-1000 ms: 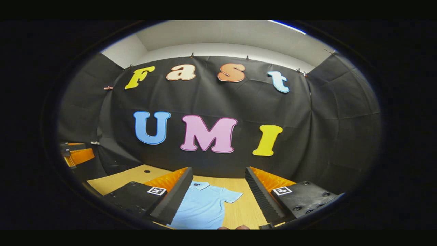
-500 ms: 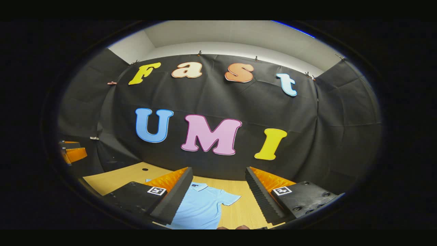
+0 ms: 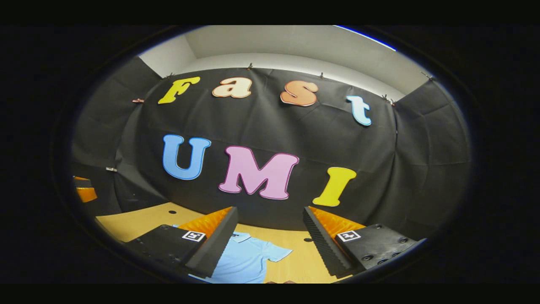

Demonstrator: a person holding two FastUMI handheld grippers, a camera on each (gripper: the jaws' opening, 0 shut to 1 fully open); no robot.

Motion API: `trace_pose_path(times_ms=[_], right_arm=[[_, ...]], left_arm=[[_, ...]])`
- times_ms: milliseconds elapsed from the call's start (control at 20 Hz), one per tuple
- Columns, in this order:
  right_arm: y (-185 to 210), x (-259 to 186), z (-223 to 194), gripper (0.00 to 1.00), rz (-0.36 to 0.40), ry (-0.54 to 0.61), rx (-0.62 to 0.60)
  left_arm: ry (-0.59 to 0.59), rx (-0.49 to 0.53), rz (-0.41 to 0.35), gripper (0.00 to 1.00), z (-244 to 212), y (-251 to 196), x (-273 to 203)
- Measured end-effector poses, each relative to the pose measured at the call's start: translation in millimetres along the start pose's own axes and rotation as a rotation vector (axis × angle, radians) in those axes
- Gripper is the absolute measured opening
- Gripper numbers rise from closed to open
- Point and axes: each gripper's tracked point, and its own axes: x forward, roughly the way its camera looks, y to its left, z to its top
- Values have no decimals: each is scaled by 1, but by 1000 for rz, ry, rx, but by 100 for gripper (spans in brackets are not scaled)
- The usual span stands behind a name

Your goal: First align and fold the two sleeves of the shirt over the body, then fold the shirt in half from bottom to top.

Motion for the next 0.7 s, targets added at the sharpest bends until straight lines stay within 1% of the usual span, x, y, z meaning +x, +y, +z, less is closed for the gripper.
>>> trace_pose_path(times_ms=[50,200,300,450,500,550,700], right_arm=[[3,9,-8,96,15,28,3],[7,36,-43,97,62,137,23],[8,55,-58,97,88,174,34],[2,86,-90,97,111,240,36],[0,98,-101,97,119,262,40],[-3,111,-113,97,126,285,44],[-15,155,-153,97,141,358,66]], left_arm=[[0,1,-6,96,-2,-1,0],[5,-5,2,96,-3,0,3],[13,-5,12,96,-4,1,5],[45,1,47,96,-13,5,17],[59,4,59,100,-17,4,23],[72,11,70,96,-21,1,32],[89,30,116,97,-24,1,44]])
